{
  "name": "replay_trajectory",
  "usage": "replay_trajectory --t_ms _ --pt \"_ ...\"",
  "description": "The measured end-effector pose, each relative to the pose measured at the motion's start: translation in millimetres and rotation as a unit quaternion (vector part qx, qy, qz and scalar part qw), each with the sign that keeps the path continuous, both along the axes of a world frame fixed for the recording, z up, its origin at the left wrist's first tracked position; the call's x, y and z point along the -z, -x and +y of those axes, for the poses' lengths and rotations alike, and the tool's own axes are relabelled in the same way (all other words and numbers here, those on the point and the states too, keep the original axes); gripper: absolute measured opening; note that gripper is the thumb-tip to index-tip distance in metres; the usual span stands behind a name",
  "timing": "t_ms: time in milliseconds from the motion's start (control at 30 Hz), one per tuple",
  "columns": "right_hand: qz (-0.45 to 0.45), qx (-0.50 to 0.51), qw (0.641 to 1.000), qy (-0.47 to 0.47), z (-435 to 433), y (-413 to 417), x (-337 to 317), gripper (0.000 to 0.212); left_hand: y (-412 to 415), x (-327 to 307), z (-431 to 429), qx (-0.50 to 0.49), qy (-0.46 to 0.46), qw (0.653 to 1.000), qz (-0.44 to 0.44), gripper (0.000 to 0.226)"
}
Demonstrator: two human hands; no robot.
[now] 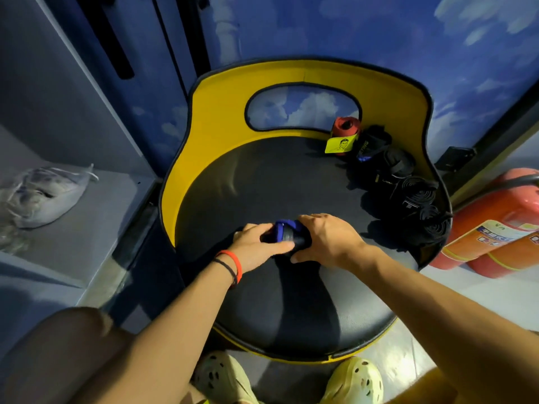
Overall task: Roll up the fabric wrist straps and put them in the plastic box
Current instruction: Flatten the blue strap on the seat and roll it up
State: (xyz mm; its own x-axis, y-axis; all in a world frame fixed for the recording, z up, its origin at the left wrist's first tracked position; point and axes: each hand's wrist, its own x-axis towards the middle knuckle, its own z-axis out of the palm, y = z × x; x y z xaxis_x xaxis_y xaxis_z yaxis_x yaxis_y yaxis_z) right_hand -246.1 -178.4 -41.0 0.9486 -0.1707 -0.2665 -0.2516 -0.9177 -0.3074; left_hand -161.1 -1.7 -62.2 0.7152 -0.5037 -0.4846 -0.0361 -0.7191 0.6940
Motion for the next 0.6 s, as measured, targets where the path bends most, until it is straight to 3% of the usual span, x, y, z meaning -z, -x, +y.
replay_trajectory --t_ms 133,233,333,467,600 --pt "-0.040 0.031 0.994 -0.097 -10.9 14.7 0.4 0.062 5.1 6.3 13.1 -0.003 0.101 0.995 0.008 0.074" --pt "-0.087 0.091 0.960 -0.250 -13.7 41.2 12.2 0.070 15.5 7.1 8.6 -0.016 0.203 0.978 0.052 0.077" --pt "-0.112 0.121 0.930 -0.329 -8.4 61.6 28.7 0.074 27.5 6.9 -1.3 -0.030 0.237 0.970 0.037 0.084" --pt "-0.178 0.099 0.939 -0.277 -11.7 72.0 34.0 0.078 37.9 6.4 -8.9 -0.003 0.241 0.970 -0.027 0.072" --pt "-0.193 0.059 0.959 -0.200 -27.0 75.1 41.0 0.081 39.5 6.6 -19.7 0.074 0.226 0.971 -0.019 0.080"
